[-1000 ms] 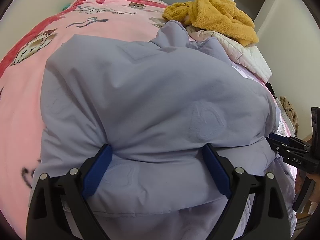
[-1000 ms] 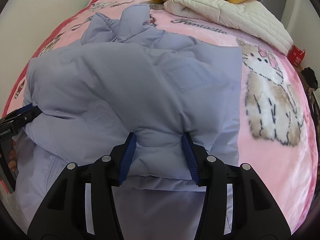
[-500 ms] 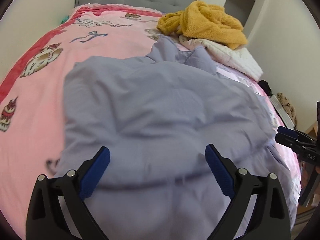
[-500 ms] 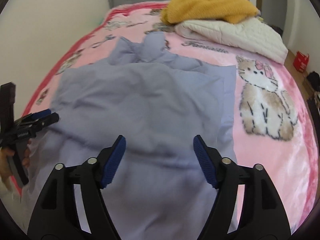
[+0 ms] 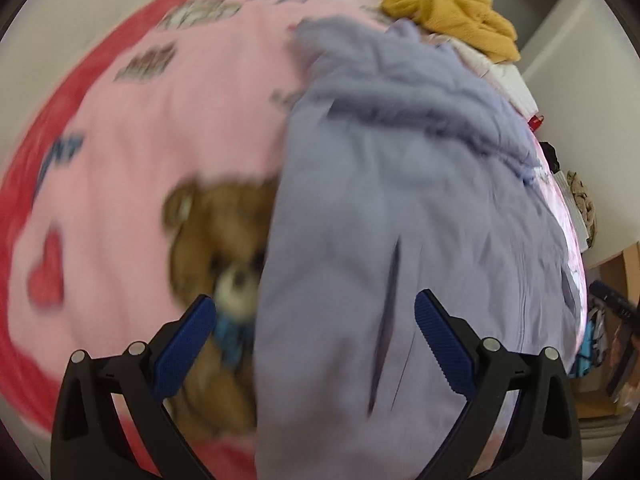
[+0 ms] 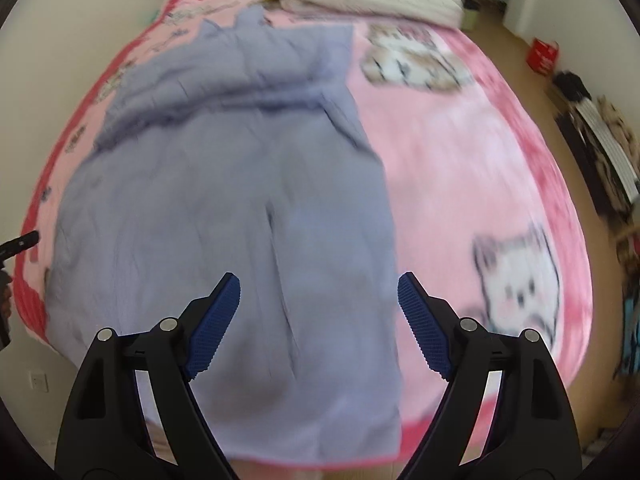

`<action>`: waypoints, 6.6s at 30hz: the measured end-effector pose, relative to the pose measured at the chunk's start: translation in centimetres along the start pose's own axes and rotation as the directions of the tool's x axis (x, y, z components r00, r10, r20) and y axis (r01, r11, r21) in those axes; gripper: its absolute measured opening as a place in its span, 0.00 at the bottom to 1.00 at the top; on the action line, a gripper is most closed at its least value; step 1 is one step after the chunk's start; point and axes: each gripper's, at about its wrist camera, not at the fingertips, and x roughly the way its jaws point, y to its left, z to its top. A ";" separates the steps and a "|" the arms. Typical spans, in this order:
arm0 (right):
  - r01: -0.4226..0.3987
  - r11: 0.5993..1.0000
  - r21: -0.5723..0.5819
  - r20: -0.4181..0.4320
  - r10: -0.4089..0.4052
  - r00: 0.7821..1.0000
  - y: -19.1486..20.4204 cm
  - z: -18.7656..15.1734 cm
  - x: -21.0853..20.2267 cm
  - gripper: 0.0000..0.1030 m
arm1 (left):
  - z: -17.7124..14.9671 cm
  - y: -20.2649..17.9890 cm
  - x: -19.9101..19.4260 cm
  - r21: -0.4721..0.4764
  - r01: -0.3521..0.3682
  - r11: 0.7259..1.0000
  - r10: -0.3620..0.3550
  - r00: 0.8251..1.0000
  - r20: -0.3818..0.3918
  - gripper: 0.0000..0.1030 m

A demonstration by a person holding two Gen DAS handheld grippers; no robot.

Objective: Fold large clothes
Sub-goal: 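Press the folded jacket flat with both tools and open them, then move both tools to the jacket's folded edge and grasp it, then lift the jacket edge with both tools and fold it over the body, then release the jacket and press the folded bundle flat with both tools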

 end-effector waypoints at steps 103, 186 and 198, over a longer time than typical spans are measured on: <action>0.011 0.999 0.038 0.241 -0.019 0.970 1.2 45.8 10.9 0.14 | 42.5 -7.3 8.8 -0.304 -0.088 0.949 0.172 0.949 0.262 0.10; -0.057 0.990 -0.126 0.275 0.090 0.957 4.2 25.1 11.8 0.86 | 24.3 -10.9 9.4 0.056 -0.196 0.979 0.180 0.960 0.215 0.95; -0.052 0.987 -0.151 0.051 0.061 0.997 4.1 25.2 18.0 0.88 | 23.3 -9.3 13.0 0.014 -0.122 0.992 0.120 0.987 0.107 0.96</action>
